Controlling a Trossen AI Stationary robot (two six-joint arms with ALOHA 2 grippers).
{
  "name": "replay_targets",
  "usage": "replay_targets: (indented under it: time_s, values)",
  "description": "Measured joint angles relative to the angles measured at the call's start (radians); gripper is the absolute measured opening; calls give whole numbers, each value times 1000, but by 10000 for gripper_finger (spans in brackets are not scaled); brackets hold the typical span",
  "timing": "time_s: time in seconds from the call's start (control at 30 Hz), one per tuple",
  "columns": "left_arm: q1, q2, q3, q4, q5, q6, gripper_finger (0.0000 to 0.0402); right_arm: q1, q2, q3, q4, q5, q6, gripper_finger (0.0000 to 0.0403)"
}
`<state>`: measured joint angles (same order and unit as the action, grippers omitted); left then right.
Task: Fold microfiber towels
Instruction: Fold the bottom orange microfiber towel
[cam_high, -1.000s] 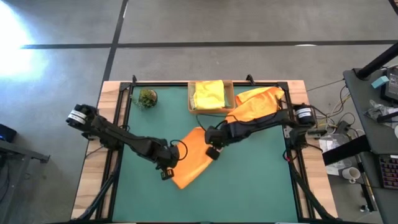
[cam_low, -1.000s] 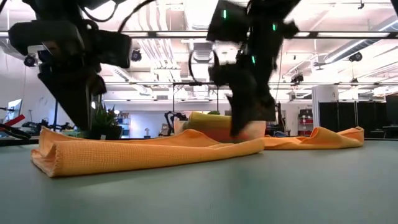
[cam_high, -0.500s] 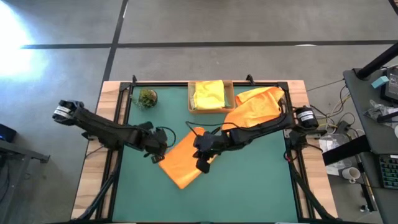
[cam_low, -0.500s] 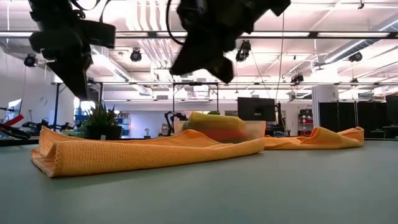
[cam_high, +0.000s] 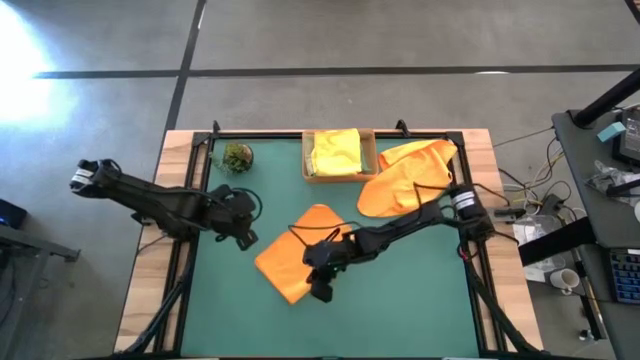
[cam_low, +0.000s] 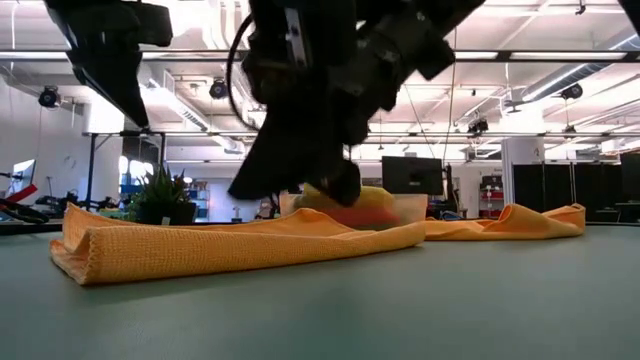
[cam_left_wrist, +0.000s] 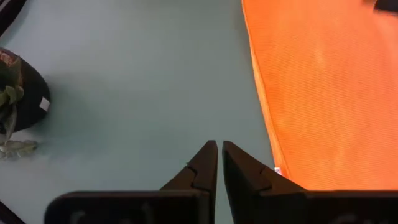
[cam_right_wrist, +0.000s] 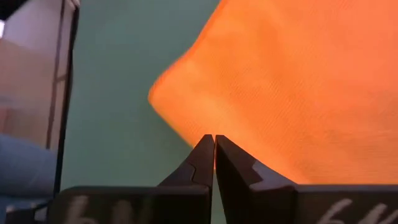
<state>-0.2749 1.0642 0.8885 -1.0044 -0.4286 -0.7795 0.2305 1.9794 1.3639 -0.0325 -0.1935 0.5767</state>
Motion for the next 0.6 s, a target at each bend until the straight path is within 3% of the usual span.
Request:
replay_targets:
  time_s: [0.27, 0.6]
  values:
    - [0, -2, -8, 1, 0, -1, 11, 6, 54, 25, -28, -68, 33, 8]
    - [0, 73, -12, 2, 3, -3, 11, 7, 49, 27, -286, -47, 27, 9]
